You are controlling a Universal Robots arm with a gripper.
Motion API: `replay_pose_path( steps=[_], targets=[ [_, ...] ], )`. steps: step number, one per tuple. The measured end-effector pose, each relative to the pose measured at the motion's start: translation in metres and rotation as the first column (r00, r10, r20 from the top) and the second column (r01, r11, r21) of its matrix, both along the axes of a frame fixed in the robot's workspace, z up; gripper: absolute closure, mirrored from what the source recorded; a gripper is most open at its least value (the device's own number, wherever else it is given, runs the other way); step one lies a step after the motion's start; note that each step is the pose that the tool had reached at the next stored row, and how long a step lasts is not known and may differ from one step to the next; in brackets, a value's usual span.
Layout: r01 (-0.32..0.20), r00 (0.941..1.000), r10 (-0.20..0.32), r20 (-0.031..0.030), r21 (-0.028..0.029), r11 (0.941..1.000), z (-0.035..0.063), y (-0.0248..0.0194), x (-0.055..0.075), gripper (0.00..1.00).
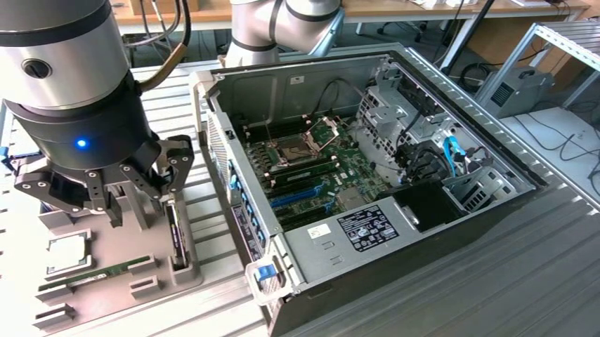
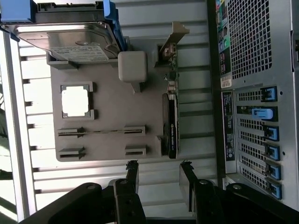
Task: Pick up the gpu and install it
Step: 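Pick up the gpu and move the gpu toward the slot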
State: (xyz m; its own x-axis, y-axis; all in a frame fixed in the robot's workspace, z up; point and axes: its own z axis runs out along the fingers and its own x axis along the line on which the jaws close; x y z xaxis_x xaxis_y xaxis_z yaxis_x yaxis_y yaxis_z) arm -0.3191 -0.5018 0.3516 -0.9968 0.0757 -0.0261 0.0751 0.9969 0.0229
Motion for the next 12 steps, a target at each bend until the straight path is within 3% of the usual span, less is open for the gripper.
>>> replay_pose_path(
  steps=[12],
  targets=[
    [0.000, 1.0000, 0.000, -0.0001, -0.0001, 1.0000, -0.0065, 0.0000, 0.0000, 0.52]
  ],
)
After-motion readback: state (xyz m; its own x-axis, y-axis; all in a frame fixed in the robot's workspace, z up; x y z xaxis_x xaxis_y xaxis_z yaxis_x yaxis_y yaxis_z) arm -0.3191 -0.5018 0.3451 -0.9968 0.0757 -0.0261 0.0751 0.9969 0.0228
